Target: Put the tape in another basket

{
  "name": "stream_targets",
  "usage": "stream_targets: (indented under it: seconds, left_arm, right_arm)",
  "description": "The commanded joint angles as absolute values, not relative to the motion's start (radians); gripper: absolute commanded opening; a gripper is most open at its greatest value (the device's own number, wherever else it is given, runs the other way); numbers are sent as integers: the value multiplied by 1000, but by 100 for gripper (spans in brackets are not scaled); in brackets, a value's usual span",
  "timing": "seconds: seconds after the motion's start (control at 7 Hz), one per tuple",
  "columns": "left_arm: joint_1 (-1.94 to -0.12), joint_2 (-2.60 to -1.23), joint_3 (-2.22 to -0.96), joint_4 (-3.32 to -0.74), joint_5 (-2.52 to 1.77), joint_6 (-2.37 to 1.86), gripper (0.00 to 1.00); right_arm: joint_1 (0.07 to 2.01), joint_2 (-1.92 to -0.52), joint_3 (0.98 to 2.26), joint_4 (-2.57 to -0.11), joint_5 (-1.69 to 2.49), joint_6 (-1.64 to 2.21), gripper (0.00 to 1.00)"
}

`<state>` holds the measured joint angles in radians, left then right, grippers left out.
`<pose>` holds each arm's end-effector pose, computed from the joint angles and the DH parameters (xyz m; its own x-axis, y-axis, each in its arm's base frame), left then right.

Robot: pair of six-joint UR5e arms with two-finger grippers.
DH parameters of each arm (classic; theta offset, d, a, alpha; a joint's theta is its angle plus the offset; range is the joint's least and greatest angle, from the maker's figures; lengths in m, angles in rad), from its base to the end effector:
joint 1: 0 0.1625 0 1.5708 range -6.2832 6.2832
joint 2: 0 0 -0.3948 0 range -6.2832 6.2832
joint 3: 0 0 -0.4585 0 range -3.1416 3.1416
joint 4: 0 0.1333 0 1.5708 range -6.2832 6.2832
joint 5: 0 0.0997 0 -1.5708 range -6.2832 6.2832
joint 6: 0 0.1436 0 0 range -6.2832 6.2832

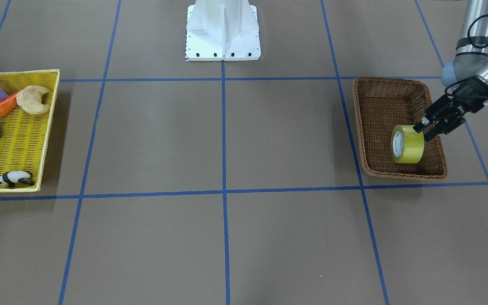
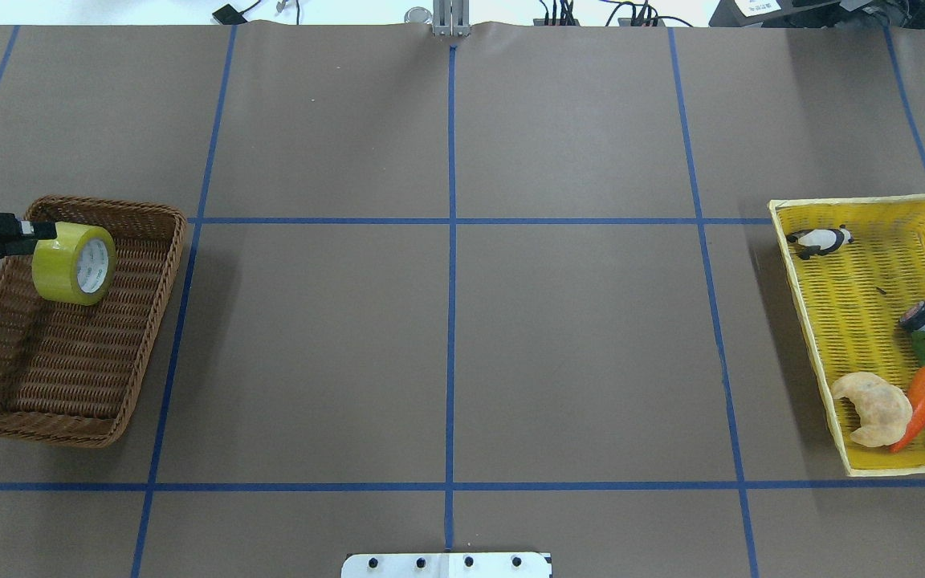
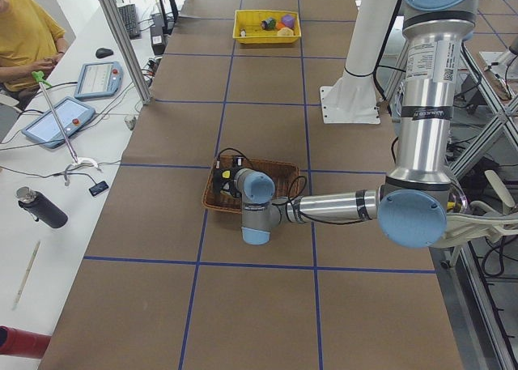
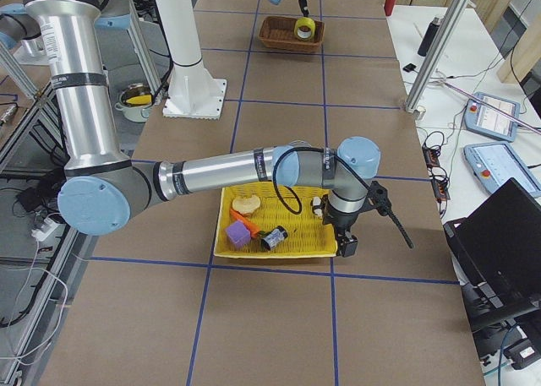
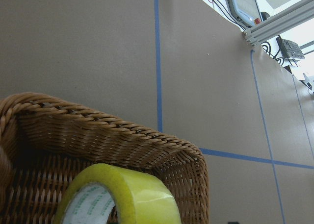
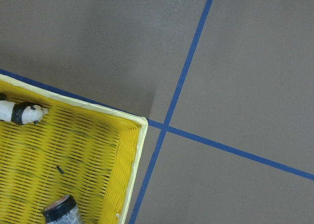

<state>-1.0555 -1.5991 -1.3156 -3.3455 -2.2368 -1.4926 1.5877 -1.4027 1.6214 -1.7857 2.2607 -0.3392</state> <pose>0.2436 -0.5206 0.5632 0.0410 0.0523 -0.9978 0.3778 0.9237 0.0639 0.0523 -0.6130 0.5626 0.7329 -0.3227 0.5989 0.2407 0.9464 0.2153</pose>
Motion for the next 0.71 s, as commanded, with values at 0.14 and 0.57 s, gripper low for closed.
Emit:
stream_targets:
  seconds: [0.14,0.57]
  left_arm:
    - [-1055,-1612,-1345,-3343,-2240,-1488,97]
    - [-1023,-1635,-1358,-3343,-2238,-1488,97]
  right_arm:
    - [1588,-1402,1621,-1786,2263,-339,100]
    - [1588,-1402,1621,-1786,2260,-337,100]
